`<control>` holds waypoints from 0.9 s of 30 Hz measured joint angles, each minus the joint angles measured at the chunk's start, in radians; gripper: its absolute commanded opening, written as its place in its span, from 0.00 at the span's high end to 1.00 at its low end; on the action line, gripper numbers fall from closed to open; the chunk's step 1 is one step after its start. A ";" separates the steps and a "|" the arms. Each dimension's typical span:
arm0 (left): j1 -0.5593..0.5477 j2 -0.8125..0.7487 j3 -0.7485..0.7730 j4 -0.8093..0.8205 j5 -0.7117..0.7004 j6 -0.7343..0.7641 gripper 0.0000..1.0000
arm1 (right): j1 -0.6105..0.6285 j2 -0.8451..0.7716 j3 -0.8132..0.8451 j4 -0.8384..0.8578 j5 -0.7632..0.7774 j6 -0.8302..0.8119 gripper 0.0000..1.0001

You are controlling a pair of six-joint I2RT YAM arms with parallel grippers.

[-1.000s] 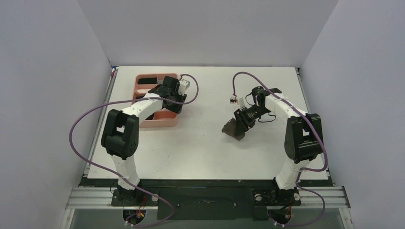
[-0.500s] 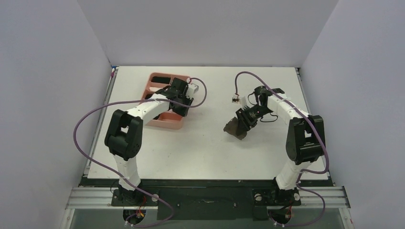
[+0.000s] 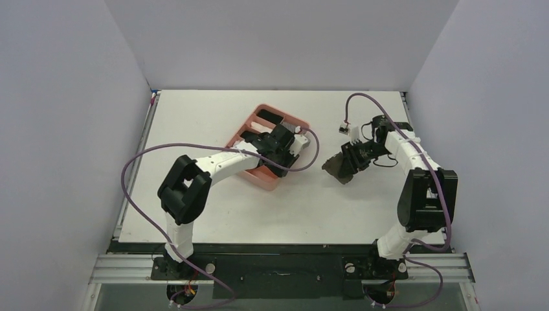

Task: Roll the underwear
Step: Move the storage box to the center of the board.

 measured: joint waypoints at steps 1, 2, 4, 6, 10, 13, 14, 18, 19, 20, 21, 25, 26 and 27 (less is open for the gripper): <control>-0.017 0.004 0.005 0.000 0.003 -0.008 0.88 | -0.008 -0.007 -0.002 0.000 0.003 0.000 1.00; -0.028 0.007 0.009 0.002 0.007 -0.016 0.85 | -0.014 -0.014 -0.003 0.000 0.006 0.000 1.00; -0.046 0.010 0.013 0.006 0.018 -0.034 0.73 | -0.025 -0.029 -0.008 0.000 0.014 0.003 1.00; -0.055 0.011 0.013 0.008 0.036 -0.049 0.63 | -0.026 -0.040 -0.010 0.001 0.026 0.015 1.00; -0.056 0.012 0.013 0.008 0.071 -0.065 0.41 | -0.026 -0.069 -0.010 0.009 0.038 0.048 1.00; -0.054 0.008 0.003 0.020 0.091 -0.065 0.27 | -0.024 -0.085 -0.004 0.012 0.049 0.076 1.00; -0.051 0.005 -0.003 0.022 0.100 -0.065 0.22 | -0.023 -0.088 0.000 0.014 0.053 0.084 1.00; -0.019 -0.042 -0.040 0.027 0.161 -0.053 0.14 | 0.002 -0.092 0.027 0.026 0.087 0.124 1.00; -0.001 -0.062 -0.048 0.027 0.182 -0.048 0.14 | 0.019 -0.097 0.034 0.033 0.102 0.132 1.00; 0.022 -0.084 -0.055 0.027 0.204 -0.040 0.13 | 0.042 -0.102 0.039 0.041 0.115 0.144 1.00; 0.045 -0.106 -0.061 0.027 0.224 -0.032 0.13 | 0.069 -0.110 0.045 0.049 0.130 0.155 1.00; 0.208 -0.219 -0.077 0.021 0.348 0.018 0.13 | 0.188 -0.143 0.065 0.105 0.201 0.211 1.00; 0.259 -0.248 -0.077 0.017 0.375 0.033 0.13 | 0.210 -0.147 0.071 0.119 0.216 0.225 1.00; 0.311 -0.274 -0.077 0.010 0.397 0.048 0.13 | 0.240 -0.148 0.084 0.132 0.235 0.241 1.00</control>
